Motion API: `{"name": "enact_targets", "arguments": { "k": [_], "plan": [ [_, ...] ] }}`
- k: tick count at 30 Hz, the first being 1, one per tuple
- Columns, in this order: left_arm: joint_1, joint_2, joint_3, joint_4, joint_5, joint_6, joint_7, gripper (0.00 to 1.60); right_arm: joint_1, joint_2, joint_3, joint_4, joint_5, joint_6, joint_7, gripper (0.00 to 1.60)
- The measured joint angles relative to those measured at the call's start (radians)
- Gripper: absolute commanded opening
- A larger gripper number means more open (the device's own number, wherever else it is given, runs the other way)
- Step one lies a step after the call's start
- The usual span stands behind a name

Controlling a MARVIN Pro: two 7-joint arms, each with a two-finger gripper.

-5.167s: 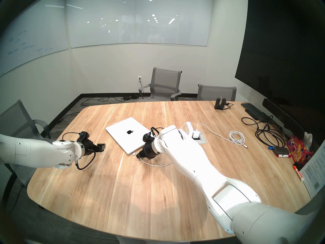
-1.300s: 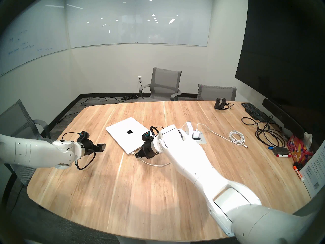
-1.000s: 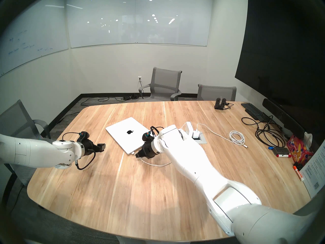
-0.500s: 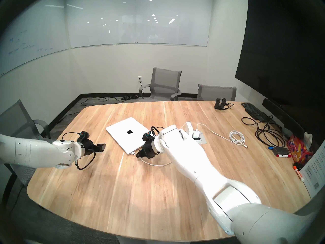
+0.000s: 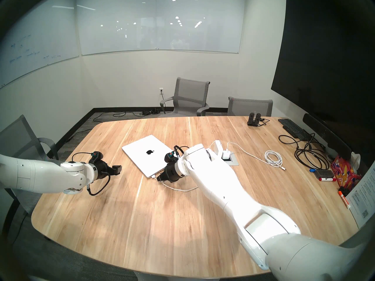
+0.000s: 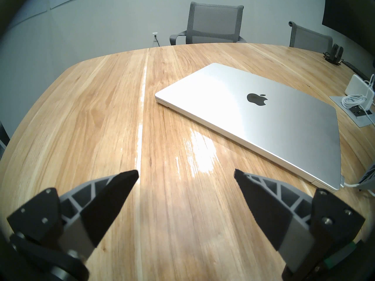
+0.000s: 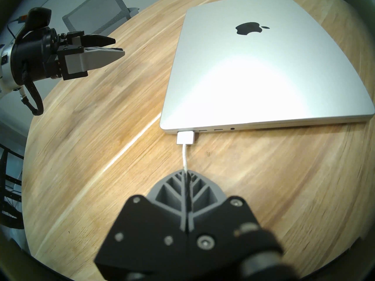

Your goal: Plug the charging cable into the port of a MacBook

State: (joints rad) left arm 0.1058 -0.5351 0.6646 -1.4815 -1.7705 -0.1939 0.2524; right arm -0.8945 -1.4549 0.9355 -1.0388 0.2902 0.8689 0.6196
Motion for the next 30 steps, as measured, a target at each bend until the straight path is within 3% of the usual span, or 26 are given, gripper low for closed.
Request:
{"name": "enact_targets", "arguments": {
  "k": [30],
  "plan": [
    [0.000,0.000,0.000,0.000,0.000,0.000,0.000,1.60,0.003,-0.002,0.015,-0.032,-0.001,0.001,-0.005,0.00]
  ]
}}
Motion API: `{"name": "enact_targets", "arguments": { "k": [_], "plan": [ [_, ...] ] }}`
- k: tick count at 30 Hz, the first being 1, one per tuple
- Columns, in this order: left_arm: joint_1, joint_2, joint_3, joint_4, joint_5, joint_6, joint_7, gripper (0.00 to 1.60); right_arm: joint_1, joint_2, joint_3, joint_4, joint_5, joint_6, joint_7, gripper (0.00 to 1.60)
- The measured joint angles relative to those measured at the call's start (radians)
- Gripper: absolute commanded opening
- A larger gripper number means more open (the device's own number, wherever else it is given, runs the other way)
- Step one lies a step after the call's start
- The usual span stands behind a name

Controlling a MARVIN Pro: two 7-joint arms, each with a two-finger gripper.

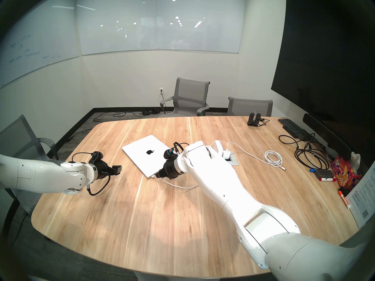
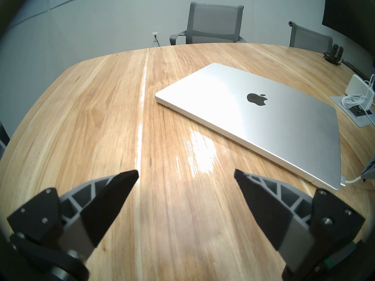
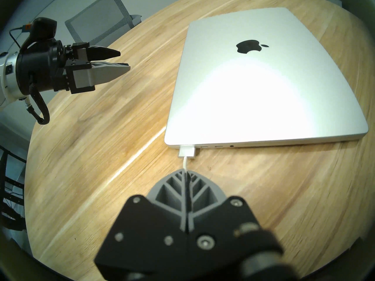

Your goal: Plug the charging cable into the port of a MacBook

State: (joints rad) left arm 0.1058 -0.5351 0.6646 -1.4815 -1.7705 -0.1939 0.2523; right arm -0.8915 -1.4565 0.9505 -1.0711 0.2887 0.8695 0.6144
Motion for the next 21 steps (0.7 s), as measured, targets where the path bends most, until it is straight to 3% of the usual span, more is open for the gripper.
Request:
{"name": "enact_targets", "arguments": {
  "k": [1,2,21],
  "plan": [
    [0.000,0.000,0.000,0.000,0.000,0.000,0.000,1.60,0.000,0.000,0.000,-0.001,0.000,0.000,0.000,1.44],
    [0.000,0.000,0.000,0.000,0.000,0.000,0.000,1.60,0.000,0.000,0.000,-0.003,0.000,0.000,-0.001,1.60],
    [0.000,0.000,0.000,0.000,0.000,0.000,0.000,1.60,-0.022,0.015,0.002,-0.070,-0.005,0.009,-0.030,1.60]
  ]
}}
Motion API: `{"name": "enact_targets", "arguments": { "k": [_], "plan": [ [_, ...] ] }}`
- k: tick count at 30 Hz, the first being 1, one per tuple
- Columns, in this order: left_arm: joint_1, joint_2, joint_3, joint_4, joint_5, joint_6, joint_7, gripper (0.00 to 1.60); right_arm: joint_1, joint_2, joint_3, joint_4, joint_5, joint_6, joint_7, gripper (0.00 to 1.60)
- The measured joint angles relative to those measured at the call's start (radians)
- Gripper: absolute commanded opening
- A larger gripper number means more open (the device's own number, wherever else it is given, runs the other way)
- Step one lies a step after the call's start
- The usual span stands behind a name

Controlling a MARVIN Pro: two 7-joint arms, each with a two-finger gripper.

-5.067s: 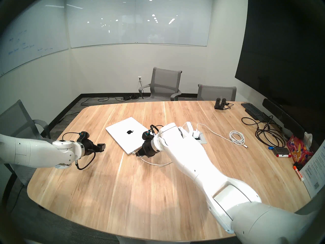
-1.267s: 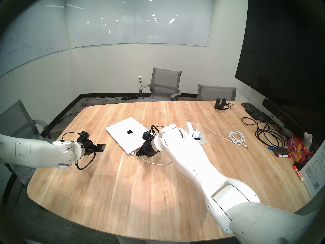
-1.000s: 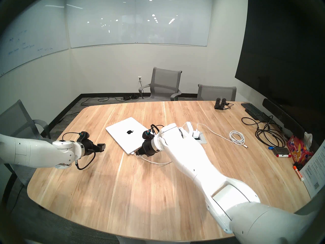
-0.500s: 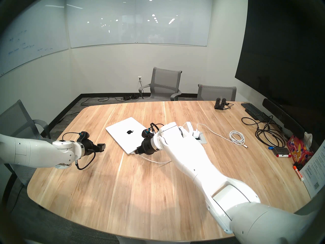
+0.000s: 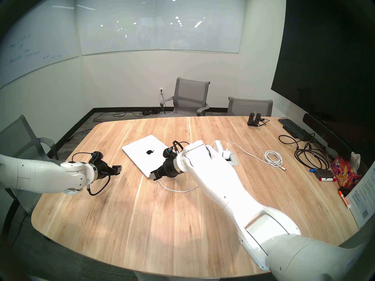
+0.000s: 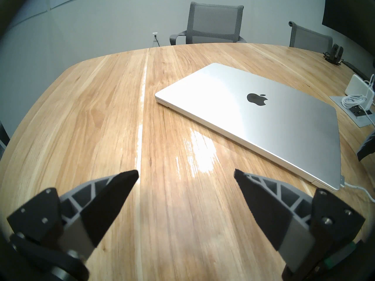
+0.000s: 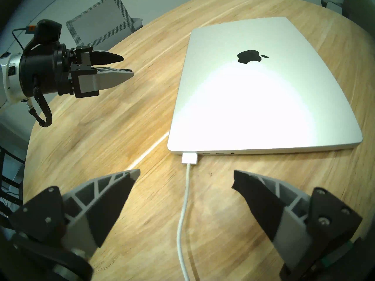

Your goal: Plug the charging cable into the port of a MacBook

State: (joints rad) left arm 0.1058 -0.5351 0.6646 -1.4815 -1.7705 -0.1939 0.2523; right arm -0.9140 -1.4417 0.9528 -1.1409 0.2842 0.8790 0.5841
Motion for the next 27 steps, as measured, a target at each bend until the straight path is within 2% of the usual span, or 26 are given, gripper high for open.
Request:
{"name": "enact_targets", "arguments": {
  "k": [14,27],
  "plan": [
    [0.000,0.000,0.000,0.000,0.000,0.000,0.000,1.60,-0.074,0.075,0.010,-0.196,-0.012,0.074,-0.040,1.60],
    [0.000,0.000,0.000,0.000,0.000,0.000,0.000,1.60,-0.158,0.151,0.053,-0.358,-0.032,0.067,-0.085,1.60]
  ]
}}
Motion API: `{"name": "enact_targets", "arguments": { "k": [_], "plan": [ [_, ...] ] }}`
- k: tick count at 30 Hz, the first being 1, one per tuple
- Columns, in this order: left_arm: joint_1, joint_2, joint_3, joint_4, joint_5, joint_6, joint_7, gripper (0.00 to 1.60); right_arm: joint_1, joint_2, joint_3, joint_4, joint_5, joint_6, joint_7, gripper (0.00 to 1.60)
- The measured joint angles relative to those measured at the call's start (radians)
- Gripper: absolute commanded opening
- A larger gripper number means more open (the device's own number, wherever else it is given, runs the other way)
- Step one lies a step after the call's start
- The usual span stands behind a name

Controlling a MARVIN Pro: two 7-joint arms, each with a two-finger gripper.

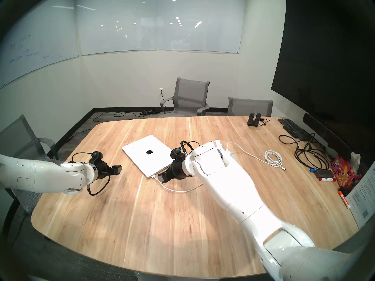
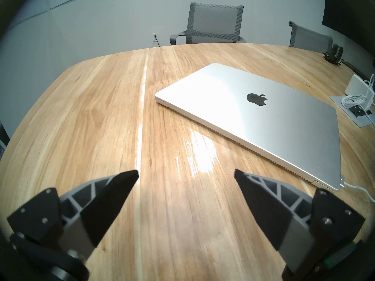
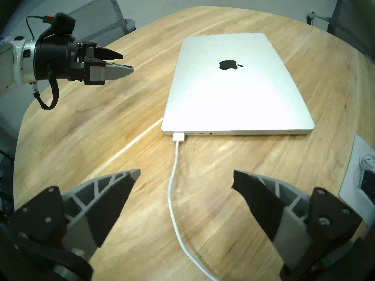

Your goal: Plug the charging cable into the port of a MacBook

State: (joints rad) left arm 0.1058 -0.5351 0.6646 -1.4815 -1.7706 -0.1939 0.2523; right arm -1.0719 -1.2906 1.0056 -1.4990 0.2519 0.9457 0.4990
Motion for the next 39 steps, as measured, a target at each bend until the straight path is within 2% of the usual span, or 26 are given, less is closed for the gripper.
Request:
{"name": "enact_targets", "arguments": {
  "k": [12,20,27,39],
  "plan": [
    [0.000,0.000,0.000,0.000,0.000,0.000,0.000,1.60,-0.094,0.060,0.060,-0.125,-0.055,-0.062,-0.094,1.60],
    [0.000,0.000,0.000,0.000,0.000,0.000,0.000,1.60,-0.187,0.098,0.091,-0.217,-0.086,-0.158,-0.184,1.60],
    [0.000,0.000,0.000,0.000,0.000,0.000,0.000,1.60,-0.302,0.166,0.118,-0.316,-0.095,-0.263,-0.293,1.60],
    [0.000,0.000,0.000,0.000,0.000,0.000,0.000,1.60,-0.451,0.258,0.178,-0.359,-0.075,-0.409,-0.463,1.60]
  ]
}}
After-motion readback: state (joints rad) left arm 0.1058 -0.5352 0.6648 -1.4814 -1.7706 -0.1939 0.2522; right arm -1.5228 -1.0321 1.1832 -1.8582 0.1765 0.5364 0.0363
